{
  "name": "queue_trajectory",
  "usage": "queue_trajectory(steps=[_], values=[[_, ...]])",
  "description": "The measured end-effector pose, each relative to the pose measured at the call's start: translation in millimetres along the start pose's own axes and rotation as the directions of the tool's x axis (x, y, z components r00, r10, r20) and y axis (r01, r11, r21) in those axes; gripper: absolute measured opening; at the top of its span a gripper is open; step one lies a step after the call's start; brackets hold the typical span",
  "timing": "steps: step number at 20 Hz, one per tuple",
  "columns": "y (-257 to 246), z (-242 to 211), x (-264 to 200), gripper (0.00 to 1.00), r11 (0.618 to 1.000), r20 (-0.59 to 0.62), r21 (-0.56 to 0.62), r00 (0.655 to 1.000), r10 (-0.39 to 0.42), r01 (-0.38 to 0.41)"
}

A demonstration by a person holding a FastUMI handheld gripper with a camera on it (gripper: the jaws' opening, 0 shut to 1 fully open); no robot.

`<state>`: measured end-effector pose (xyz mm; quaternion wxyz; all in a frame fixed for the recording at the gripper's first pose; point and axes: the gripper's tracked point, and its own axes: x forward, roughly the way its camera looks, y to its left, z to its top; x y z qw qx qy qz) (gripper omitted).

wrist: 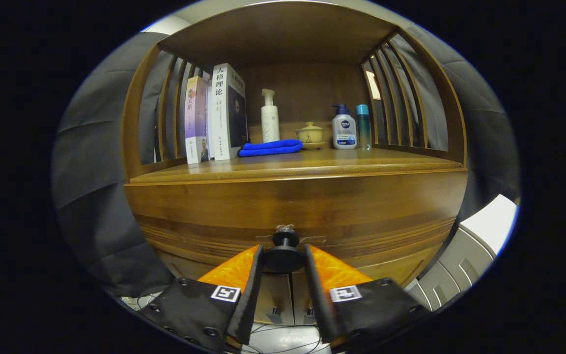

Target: Pull open the drawer, take out the items inside it, and place them on the countertop above the cabinet.

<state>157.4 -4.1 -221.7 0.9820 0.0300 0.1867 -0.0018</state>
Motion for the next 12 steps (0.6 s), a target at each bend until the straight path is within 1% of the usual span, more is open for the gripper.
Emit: queue_trajectory(steps=[2,4,7,12], values=[[2,-1,0,0.43,1.000,-0.006,-0.004,1.000,0.007,-0.007],[1,-1,-3,0.33,1.000,-0.011,-0.018,1.000,0.004,-0.004],[0,-3,-2,0.33,1.000,-0.009,-0.016,1.000,-0.001,0.001],[0,-10,-28,0.33,1.000,0.009,-0.018,1.000,-0.002,0.002]])
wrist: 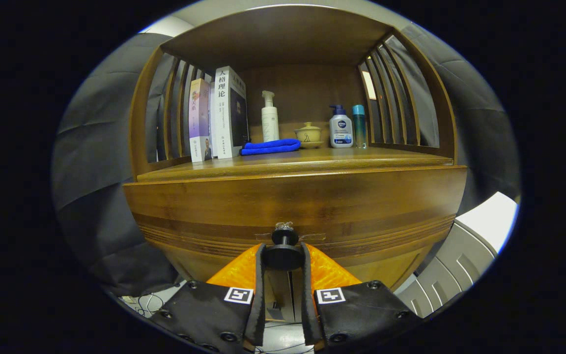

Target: Pull open the drawer, take out the items inside it, and place them on the countertop above the cabinet.

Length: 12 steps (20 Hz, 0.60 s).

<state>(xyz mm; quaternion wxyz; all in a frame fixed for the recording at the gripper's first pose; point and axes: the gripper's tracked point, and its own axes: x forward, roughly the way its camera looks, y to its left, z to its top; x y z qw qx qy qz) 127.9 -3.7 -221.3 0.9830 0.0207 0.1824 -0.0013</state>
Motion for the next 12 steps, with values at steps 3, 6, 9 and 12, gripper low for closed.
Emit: queue_trajectory(steps=[3,6,9,12], values=[[0,-6,-20,0.33,1.000,0.000,0.014,1.000,0.008,-0.008],[1,-9,-34,0.33,1.000,-0.004,-0.007,1.000,0.016,-0.016],[1,-13,-48,0.33,1.000,-0.010,-0.003,1.000,0.018,-0.018],[2,-15,-58,0.33,1.000,-0.012,-0.007,1.000,0.019,-0.019]])
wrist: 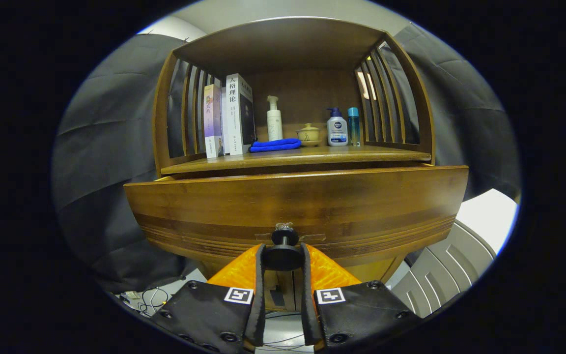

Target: Pull open the drawer, take out the items inside it, and place them on the countertop above the cabinet.

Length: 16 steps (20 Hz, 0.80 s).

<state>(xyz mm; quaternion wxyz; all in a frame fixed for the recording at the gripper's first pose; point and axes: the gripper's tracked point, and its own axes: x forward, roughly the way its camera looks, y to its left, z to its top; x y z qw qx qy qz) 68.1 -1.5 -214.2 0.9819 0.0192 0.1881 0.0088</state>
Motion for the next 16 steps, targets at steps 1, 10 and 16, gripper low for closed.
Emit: queue_trajectory(steps=[1,10,16], values=[[1,-2,-4,0.33,1.000,0.001,-0.006,1.000,0.000,0.000],[3,-15,-38,0.33,0.999,0.005,-0.034,1.000,0.014,-0.014],[9,-22,-60,0.33,0.998,0.011,-0.055,0.999,0.036,-0.036]])
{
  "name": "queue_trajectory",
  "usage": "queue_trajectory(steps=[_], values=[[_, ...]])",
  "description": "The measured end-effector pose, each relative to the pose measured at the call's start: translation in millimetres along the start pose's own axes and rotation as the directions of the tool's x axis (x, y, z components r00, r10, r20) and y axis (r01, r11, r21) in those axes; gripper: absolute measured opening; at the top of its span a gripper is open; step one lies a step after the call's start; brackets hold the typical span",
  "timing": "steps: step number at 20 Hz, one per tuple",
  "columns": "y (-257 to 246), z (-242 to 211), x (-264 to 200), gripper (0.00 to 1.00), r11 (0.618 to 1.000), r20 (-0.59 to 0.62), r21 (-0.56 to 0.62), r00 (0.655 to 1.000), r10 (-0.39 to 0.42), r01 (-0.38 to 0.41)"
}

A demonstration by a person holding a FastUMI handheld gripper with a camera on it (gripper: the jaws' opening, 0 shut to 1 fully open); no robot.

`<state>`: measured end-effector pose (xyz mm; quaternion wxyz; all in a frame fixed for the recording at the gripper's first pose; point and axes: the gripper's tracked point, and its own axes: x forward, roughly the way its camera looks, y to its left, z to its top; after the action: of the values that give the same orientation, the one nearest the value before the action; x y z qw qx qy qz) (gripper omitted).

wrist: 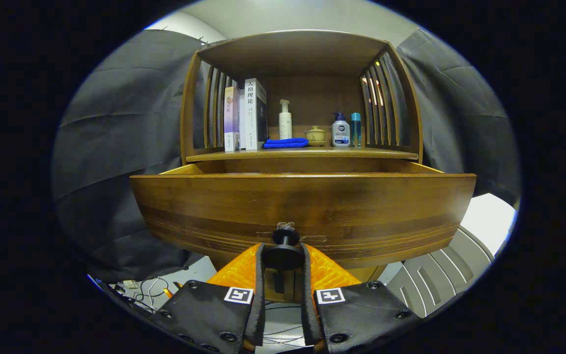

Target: Pull open the drawer, take out the items inside it, and place them on the countertop above the cabinet.

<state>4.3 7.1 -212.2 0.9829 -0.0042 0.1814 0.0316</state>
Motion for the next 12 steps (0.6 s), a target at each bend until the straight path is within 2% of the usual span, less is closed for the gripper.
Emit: queue_trajectory(steps=[10,12], values=[[2,-4,-19,0.33,0.999,0.000,-0.032,1.000,0.020,-0.020],[4,-5,-19,0.41,0.999,0.004,-0.041,1.000,0.027,-0.027]])
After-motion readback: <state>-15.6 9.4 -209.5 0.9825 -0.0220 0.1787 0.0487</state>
